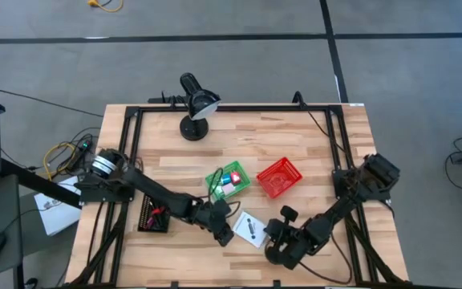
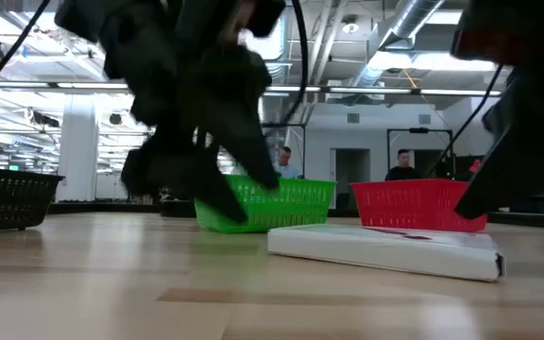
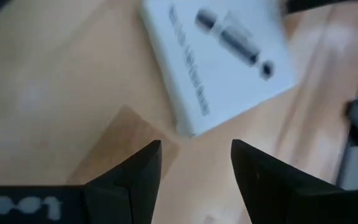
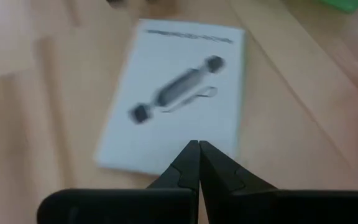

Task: Pick and place items into bin
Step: Put the white card reader box into the red bin

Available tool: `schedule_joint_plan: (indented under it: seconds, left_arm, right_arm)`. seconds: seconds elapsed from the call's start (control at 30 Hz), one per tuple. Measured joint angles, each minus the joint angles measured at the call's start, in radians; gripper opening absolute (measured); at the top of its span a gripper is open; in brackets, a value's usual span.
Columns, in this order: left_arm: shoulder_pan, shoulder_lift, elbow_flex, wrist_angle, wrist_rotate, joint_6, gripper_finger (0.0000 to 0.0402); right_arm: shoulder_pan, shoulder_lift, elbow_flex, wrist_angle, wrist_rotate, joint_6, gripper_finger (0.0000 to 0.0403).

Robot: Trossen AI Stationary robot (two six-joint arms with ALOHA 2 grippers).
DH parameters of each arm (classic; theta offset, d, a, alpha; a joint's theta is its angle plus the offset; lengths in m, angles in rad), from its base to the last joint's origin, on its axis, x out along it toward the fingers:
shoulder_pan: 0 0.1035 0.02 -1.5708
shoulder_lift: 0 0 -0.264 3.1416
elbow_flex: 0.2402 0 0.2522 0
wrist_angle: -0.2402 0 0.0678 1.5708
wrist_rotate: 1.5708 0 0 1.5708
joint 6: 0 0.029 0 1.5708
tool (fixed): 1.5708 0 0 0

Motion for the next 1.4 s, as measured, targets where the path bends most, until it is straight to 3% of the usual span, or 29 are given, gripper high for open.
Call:
schedule_joint_plan:
  seconds: [0.2, 0.43, 0.73, 0.87, 1.07, 1.27, 1.4]
  left_arm:
    - [0.002, 0.072, 0.001, 0.136, 0.027, 0.001, 0.0183]
    - [0.004, 0.073, 0.001, 0.144, 0.035, 0.018, 0.0183]
    - [0.018, 0.072, 0.001, 0.141, 0.022, 0.026, 0.0183]
    - [0.034, 0.072, 0.001, 0.142, 0.014, 0.037, 0.0183]
    - [0.04, 0.072, 0.001, 0.143, 0.015, 0.055, 0.0183]
    - [0.041, 0.072, 0.001, 0.146, 0.005, 0.067, 0.0183]
    - [0.043, 0.072, 0.0, 0.152, -0.016, 0.067, 0.0183]
  right_arm:
    - [0.038, 0.0, 0.021, -0.001, 0.006, -0.01, 0.0]
    - [0.006, 0.052, 0.023, -0.053, 0.012, 0.044, 0.0]
    - [0.043, 0.079, 0.043, -0.11, 0.117, 0.091, 0.0]
    - [0.062, 0.07, 0.075, -0.153, 0.12, 0.07, 0.0]
    - [0.067, 0.07, 0.083, -0.294, 0.13, 0.187, 0.0]
    - [0.057, 0.095, 0.086, -0.28, 0.075, 0.201, 0.0]
    - [0.056, 0.118, 0.09, -0.257, 0.092, 0.201, 0.0]
